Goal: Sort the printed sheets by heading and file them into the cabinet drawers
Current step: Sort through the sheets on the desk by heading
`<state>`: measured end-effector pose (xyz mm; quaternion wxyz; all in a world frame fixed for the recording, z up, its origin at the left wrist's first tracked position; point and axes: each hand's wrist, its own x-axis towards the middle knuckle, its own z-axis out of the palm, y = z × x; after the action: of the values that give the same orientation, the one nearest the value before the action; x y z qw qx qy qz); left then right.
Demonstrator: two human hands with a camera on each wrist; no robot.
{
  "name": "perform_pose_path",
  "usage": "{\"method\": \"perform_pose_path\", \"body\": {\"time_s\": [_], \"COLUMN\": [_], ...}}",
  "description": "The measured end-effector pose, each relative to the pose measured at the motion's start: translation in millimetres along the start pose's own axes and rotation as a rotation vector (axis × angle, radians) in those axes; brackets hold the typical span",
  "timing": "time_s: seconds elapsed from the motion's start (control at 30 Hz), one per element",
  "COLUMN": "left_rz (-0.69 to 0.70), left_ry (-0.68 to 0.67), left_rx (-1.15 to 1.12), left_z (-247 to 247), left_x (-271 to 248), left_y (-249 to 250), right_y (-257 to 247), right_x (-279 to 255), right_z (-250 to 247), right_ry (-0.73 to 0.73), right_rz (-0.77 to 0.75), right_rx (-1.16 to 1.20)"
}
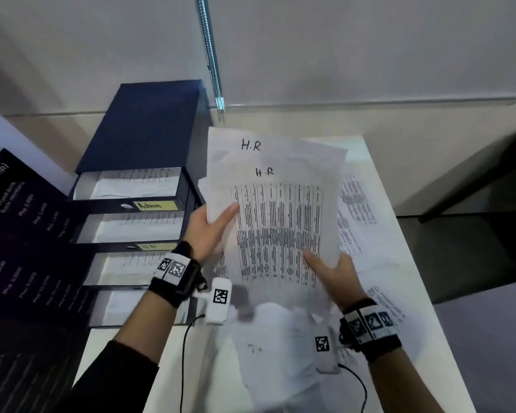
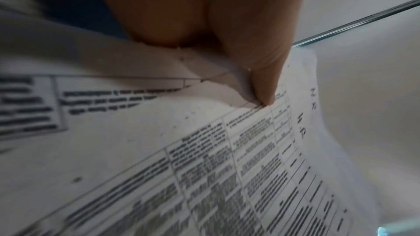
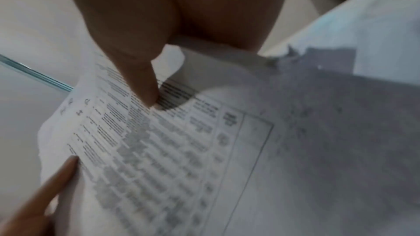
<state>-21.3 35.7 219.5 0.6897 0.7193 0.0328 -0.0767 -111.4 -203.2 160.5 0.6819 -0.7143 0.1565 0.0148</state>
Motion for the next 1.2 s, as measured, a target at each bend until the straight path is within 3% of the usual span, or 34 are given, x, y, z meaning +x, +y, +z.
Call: {"method": "perform_pose_path", "body": {"time_s": [0.07,0.17,0.27,0.37,0.47,0.63,0.73,0.8,0.9,1.0,1.07,1.2], "left_rz": [0.113,0.220,0.064,-0.057,-0.024,0.110,0.196,0.163,-0.033,-0.051,-0.040,0.046], "left_ry": [0.037,0.023,-0.084,-0.094,-0.081,-0.146,-0.169,-0.176,-0.197,-0.175,-0.145,-0.095], "left_rx": [0.017,0.094,0.144,0.102,0.050,-0.084,-0.163,-0.118,0.055,0.171,0.097,0.003], "left_z": [-8.0,-20.1,-25.0,-19.7,-15.5,-14.5,-15.0,-14.4,-5.8,6.2,14.8,13.0], "left_x": [1.3,2.4,9.0,6.0,0.7,0.1,7.2,14.9,14.9,12.2,9.3,16.4], "left_y": [23.5,41.3,9.9,-34.9,-44.7,3.2,22.6,15.8,-22.1,-62.7,-59.7,-33.0], "right_y": [-28.5,-48.4,-35.3,-14.8,-15.8,-51.4,-65.7,-58.0,-19.9,8.8,-0.5,-36.3], "right_x": [2.6,3.9,11.4,18.0,19.1,15.8,14.6,20.1,30.4,37.3,37.2,27.8], "right_z": [2.1,0.1,8.0,18.1,19.1,5.6,-1.9,-3.0,2.2,8.4,11.9,1.5], "right_ry": [0.070,0.031,-0.050,-0.018,0.018,0.098,0.109,0.054,0.002,0.110,0.171,0.145], "right_rz": [-0.104,-0.181,-0.093,-0.039,-0.034,-0.181,-0.236,-0.168,0.005,0.098,0.056,-0.115], "right_rx": [0.059,0.110,0.096,0.058,0.052,0.051,0.205,0.234,0.113,0.069,0.110,0.183]}}
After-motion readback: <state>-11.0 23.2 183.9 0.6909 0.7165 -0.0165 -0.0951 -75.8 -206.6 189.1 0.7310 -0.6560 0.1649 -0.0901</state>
